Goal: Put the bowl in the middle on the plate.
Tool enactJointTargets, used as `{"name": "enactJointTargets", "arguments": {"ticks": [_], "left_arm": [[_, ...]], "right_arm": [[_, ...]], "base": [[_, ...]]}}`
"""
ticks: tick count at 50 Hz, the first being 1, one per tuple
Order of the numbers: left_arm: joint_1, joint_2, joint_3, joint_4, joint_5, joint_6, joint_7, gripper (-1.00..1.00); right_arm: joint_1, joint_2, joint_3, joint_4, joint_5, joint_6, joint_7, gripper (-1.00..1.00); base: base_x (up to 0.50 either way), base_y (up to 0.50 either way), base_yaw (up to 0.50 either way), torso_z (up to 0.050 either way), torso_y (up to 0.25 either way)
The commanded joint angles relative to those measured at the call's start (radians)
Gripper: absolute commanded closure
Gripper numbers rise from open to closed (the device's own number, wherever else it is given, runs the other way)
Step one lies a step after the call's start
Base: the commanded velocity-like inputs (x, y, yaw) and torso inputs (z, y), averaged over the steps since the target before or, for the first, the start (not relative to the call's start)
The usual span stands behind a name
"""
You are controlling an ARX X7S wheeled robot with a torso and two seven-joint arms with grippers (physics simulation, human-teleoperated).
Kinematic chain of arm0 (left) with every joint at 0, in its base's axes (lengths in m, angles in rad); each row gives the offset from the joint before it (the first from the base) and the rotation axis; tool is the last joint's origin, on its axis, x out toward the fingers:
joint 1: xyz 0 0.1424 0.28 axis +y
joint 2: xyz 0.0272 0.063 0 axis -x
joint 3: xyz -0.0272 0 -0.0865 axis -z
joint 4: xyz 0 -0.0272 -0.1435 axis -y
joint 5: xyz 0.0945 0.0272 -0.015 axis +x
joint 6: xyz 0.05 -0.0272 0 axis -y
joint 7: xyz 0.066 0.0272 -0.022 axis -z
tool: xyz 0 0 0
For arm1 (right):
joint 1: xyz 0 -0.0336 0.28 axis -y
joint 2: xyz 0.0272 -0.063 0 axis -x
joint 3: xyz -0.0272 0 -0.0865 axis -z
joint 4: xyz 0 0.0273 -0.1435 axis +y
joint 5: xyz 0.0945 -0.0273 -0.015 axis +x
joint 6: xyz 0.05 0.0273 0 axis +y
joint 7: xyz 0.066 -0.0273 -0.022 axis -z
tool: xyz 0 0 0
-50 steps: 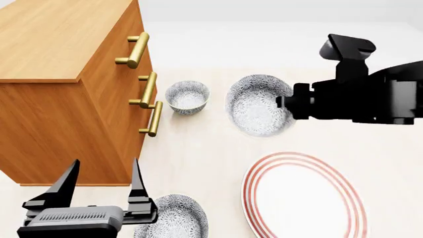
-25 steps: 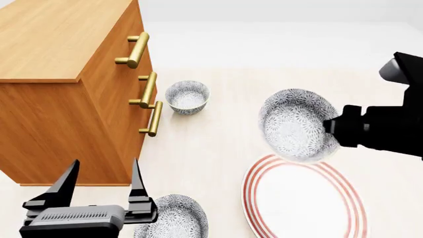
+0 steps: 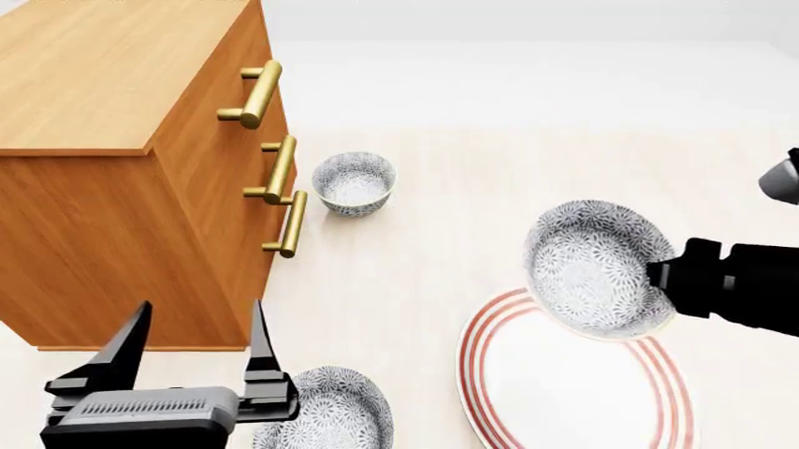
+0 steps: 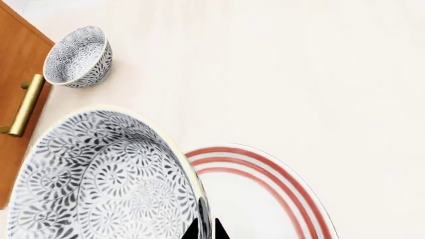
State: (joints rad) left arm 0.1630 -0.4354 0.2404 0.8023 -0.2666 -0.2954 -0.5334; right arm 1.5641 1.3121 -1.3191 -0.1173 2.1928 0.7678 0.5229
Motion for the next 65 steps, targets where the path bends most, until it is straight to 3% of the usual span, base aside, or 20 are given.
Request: {"name": "enactJointTargets", "arguments": {"ticks": [1, 12, 65], "left_arm": [[-0.003, -0.001, 0.005, -0.002, 0.001, -0.001, -0.004, -1.0], [-0.006, -0.002, 0.007, -0.009, 0.001, 0.001, -0.006, -1.0], [-0.01, -0.012, 0.016, -0.017, -0.006, 0.009, -0.014, -1.0]], "right_arm": [[-0.035, 0.039, -0.005, -0.012, -0.013, -0.042, -0.029, 1.0], [-0.089, 0.082, -0.026, -0.052, -0.021, -0.086, -0.064, 1.0], [-0.295, -0.009, -0.117, 0.039, -0.101, -0.259, -0.179, 1.0]], "base": [[0.0, 0.0, 0.0, 0.0, 0.0], [0.0, 0.0, 0.0, 0.0, 0.0], [0.0, 0.0, 0.0, 0.0, 0.0]]}}
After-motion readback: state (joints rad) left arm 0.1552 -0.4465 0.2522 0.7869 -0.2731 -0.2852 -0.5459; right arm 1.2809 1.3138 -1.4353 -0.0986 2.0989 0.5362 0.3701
